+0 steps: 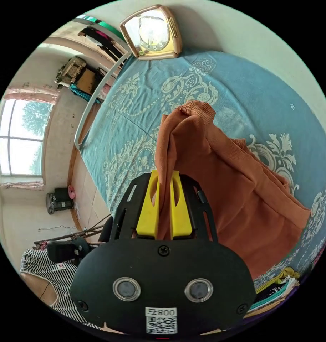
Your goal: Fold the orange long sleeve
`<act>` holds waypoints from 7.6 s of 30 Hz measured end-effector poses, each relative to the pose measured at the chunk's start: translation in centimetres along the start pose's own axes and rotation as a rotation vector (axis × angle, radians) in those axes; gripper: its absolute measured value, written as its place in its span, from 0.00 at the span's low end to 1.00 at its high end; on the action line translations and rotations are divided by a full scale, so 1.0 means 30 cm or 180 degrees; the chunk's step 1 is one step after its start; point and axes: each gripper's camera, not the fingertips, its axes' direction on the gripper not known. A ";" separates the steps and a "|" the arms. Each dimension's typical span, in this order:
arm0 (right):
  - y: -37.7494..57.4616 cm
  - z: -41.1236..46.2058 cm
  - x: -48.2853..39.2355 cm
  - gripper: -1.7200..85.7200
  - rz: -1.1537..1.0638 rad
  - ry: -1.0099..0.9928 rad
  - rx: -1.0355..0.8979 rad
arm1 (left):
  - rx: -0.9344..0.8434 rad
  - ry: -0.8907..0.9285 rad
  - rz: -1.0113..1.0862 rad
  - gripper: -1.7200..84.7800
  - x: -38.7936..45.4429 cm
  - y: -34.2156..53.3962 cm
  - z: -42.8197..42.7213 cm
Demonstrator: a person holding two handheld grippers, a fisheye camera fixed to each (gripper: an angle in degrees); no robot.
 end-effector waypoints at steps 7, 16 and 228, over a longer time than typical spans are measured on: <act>0.298 -0.429 0.255 0.05 0.0171 -0.0565 0.0564 | -0.0154 0.0181 0.0540 0.06 0.162 -0.071 0.224; 0.768 -0.847 0.707 0.02 0.0613 -0.1080 0.1068 | -0.0651 0.0529 0.0953 0.05 0.341 -0.134 0.710; 2.796 -0.575 0.960 0.18 0.2422 -0.2135 0.1865 | -0.0750 0.2505 -0.2431 0.11 -1.063 -0.274 0.039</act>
